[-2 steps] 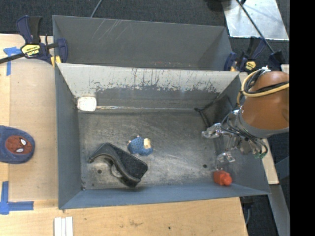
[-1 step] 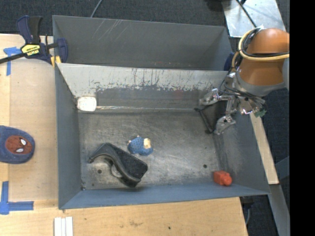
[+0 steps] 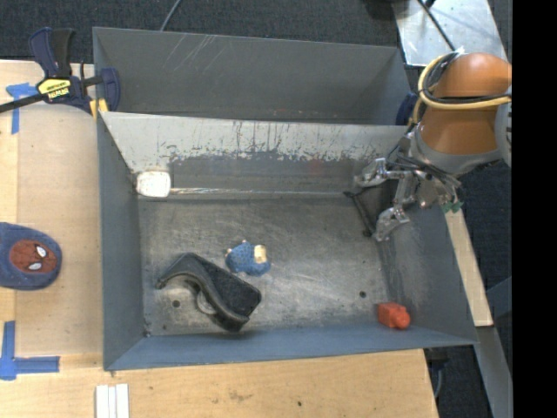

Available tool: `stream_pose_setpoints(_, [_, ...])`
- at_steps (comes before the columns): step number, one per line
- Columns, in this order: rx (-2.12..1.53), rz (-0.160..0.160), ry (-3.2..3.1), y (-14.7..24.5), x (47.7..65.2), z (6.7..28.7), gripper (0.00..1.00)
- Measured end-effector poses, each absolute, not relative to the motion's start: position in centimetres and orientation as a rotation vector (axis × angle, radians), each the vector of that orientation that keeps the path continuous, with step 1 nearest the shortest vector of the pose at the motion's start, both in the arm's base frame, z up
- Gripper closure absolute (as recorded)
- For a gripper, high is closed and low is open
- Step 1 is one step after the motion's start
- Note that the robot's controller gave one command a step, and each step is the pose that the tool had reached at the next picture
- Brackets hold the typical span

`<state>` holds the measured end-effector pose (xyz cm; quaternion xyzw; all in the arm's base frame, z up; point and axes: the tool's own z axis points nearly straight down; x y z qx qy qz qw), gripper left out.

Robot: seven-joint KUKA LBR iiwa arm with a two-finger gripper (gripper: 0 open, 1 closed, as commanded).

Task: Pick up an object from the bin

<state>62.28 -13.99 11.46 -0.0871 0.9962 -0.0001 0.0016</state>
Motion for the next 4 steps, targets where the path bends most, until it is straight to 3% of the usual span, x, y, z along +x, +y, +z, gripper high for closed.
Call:
stream_pose_setpoints(1, [0.173,-0.001,3.128,-14.8,61.2,7.3,0.0])
stream_pose_setpoints(2, [0.47,-0.002,3.091,-9.5,59.6,7.5,0.0])
stream_pose_setpoints(3, [0.468,-0.003,3.076,-9.6,60.0,7.9,1.0])
stream_pose_setpoints(4, [0.468,0.0,3.093,-9.8,60.3,15.7,1.0])
